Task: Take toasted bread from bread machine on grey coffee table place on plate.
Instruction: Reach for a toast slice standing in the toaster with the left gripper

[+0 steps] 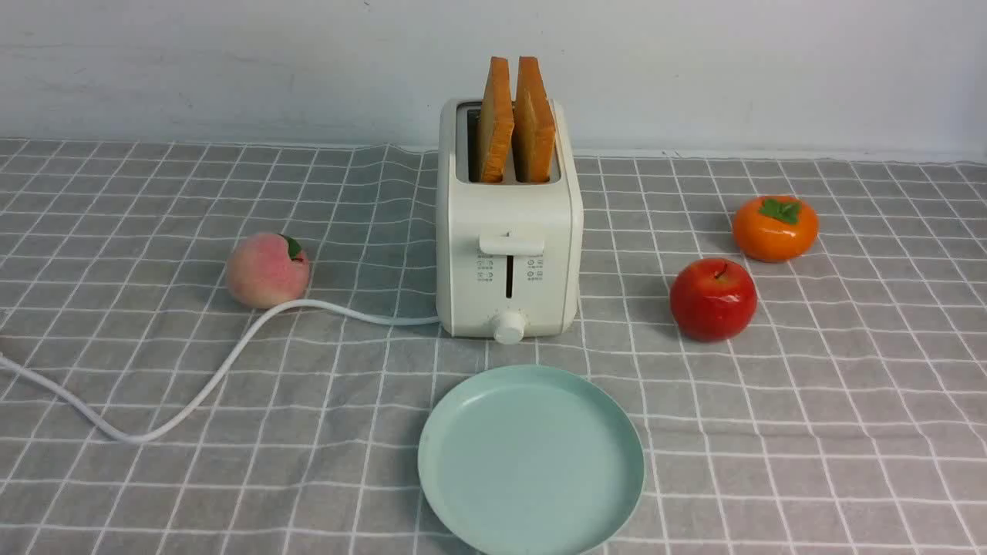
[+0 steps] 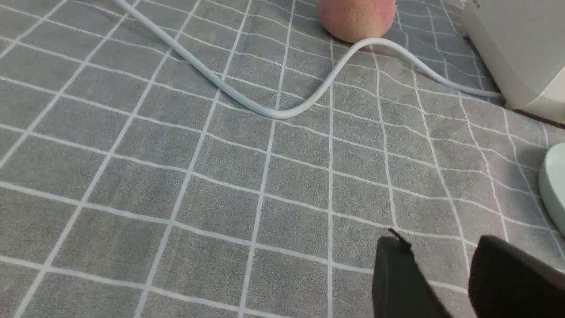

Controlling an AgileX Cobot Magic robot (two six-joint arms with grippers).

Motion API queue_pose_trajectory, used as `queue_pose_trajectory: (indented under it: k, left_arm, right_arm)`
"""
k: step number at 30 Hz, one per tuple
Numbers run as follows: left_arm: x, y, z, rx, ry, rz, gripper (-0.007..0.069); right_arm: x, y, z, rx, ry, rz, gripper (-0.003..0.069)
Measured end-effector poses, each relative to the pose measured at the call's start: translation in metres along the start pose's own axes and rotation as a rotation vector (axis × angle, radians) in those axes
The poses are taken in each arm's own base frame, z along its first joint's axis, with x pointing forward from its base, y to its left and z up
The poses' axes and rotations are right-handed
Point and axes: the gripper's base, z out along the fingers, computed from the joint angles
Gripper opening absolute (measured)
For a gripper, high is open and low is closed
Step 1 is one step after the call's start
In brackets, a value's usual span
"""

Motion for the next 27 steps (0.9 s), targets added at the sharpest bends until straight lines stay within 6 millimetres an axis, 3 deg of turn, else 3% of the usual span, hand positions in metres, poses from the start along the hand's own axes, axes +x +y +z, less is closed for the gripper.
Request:
queue_pose_trajectory:
  k: [20,27]
  left_arm:
    - [-0.003,-0.001,0.000,0.015,-0.029,-0.004,0.0238]
    - [-0.016,-0.010,-0.002,0.125,-0.163,-0.152,0.0238]
  right_arm:
    - [0.000,0.000,0.000,0.000,0.000,0.000,0.0240]
    - [0.000,0.000,0.000,0.000,0.000,0.000,0.0240]
